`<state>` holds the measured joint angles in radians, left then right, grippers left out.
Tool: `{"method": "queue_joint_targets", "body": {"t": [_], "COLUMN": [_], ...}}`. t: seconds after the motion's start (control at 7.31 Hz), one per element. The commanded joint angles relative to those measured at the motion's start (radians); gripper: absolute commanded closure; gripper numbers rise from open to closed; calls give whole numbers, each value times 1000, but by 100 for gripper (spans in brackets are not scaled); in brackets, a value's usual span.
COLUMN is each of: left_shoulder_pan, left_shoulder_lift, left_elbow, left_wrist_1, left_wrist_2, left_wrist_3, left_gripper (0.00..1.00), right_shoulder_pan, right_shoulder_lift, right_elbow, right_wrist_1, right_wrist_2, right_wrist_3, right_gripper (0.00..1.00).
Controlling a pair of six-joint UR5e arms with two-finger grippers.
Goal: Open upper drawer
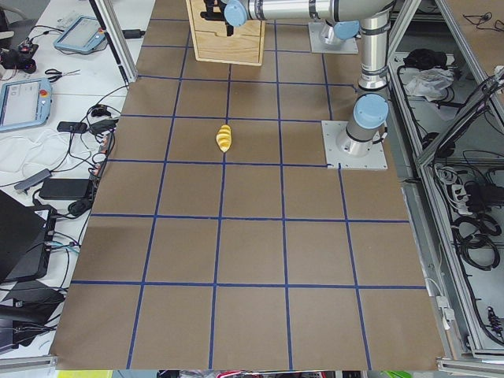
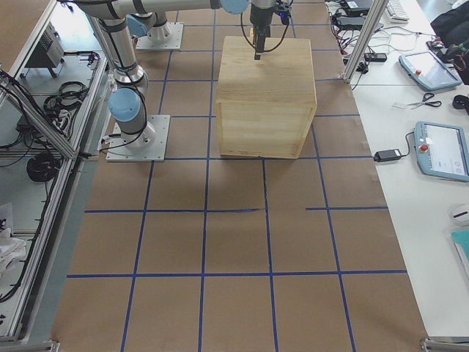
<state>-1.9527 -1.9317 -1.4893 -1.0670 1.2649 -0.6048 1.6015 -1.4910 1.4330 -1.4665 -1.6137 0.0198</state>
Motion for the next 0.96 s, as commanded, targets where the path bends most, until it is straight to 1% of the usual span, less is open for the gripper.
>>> {"method": "queue_joint_targets", "body": {"t": [0.0, 0.41, 0.82], "left_shoulder_pan": [0, 0, 0], "left_shoulder_lift": [-9, -29, -27], "left_elbow": [0, 6, 9], "left_wrist_1": [1, 10, 10], "left_wrist_2": [-1, -1, 13], "left_wrist_3": [0, 11, 11], "left_gripper": [0, 0, 0], "right_shoulder_pan": [0, -2, 0], "right_shoulder_lift": [0, 0, 0], "right_elbow": [0, 0, 1], "right_wrist_1": [0, 0, 0], "right_wrist_2": [0, 0, 0], "right_wrist_3": [-1, -1, 0], "right_gripper": [0, 0, 0]}}
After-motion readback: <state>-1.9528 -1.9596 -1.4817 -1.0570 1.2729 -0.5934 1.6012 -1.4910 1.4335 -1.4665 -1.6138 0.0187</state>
